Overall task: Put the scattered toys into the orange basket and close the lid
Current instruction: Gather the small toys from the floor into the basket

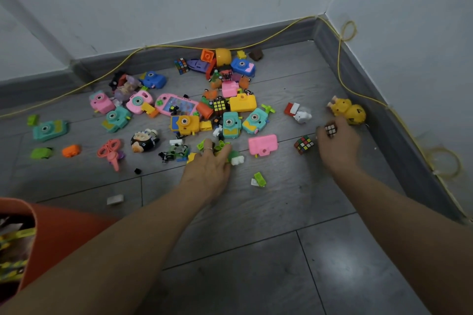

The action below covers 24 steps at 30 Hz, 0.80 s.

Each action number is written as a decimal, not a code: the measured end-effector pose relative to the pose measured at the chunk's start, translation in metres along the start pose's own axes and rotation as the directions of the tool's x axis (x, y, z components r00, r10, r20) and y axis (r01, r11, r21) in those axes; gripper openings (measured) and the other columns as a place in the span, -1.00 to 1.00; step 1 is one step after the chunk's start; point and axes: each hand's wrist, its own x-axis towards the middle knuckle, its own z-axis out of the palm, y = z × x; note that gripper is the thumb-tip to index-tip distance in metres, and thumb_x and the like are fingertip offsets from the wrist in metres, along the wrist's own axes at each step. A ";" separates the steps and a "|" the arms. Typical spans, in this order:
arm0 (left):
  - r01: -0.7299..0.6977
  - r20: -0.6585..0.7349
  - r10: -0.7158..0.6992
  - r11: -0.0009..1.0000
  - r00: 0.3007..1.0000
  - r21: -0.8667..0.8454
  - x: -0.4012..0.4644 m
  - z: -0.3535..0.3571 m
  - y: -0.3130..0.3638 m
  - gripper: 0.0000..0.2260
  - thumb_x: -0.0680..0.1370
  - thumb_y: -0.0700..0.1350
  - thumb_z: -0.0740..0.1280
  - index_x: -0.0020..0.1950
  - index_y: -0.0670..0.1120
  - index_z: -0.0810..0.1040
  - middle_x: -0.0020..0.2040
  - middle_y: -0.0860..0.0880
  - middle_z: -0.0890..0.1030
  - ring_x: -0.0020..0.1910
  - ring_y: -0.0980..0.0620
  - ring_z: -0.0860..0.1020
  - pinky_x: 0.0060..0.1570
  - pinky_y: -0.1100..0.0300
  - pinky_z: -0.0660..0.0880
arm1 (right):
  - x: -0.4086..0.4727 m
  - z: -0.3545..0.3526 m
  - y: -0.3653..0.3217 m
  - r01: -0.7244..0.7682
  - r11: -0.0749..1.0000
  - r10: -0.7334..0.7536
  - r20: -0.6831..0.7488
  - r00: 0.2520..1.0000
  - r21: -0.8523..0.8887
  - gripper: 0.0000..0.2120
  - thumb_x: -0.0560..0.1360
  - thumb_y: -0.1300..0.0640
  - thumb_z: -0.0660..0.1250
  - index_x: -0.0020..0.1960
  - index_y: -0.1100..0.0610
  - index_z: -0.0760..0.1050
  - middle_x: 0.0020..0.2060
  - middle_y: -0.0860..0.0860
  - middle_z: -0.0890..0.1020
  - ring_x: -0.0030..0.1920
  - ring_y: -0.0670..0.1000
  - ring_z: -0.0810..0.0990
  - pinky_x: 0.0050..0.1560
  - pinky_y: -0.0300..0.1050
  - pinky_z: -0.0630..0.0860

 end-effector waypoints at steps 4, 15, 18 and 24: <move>0.013 0.078 -0.020 0.995 0.997 0.095 0.003 -0.004 0.002 -0.47 0.60 0.24 0.08 0.51 0.18 -0.01 0.45 -0.22 0.15 0.19 -0.25 0.47 -0.07 -0.03 0.52 | -0.020 0.007 -0.013 0.180 0.984 -0.180 0.034 0.983 -0.012 -0.80 0.56 0.04 0.31 0.15 0.09 0.46 0.03 0.13 0.54 0.01 0.14 0.52 -0.09 -0.10 0.37; 0.082 0.181 -0.096 0.993 0.979 0.085 0.014 -0.007 0.018 -0.25 0.49 0.45 0.07 0.57 0.16 -0.09 0.56 -0.22 0.02 0.45 -0.35 0.22 0.20 -0.14 0.46 | -0.021 0.008 -0.022 0.204 0.975 -0.187 0.172 0.967 -0.088 -0.51 0.47 0.11 0.43 0.35 0.02 0.38 0.11 0.19 0.45 0.07 0.19 0.49 -0.03 -0.13 0.38; 0.045 0.189 -0.070 0.990 0.979 0.134 0.013 -0.011 0.023 -0.34 0.55 0.35 0.12 0.53 0.06 0.05 0.54 -0.27 0.06 0.42 -0.34 0.26 0.26 -0.11 0.38 | -0.027 0.008 -0.021 0.189 0.981 -0.180 0.158 0.971 -0.041 -0.47 0.45 0.13 0.45 0.37 0.03 0.37 0.10 0.20 0.47 0.08 0.18 0.48 -0.04 -0.18 0.32; 0.050 0.196 -0.042 0.998 0.980 -0.034 0.017 -0.006 0.023 -0.59 0.61 -0.01 0.24 0.41 -0.03 0.21 0.47 -0.27 0.18 0.25 -0.28 0.44 0.13 -0.08 0.46 | -0.031 0.009 -0.007 0.168 0.986 -0.167 0.119 0.979 0.001 -0.53 0.45 0.09 0.46 0.30 0.04 0.37 0.06 0.13 0.59 0.03 0.14 0.56 -0.06 -0.11 0.41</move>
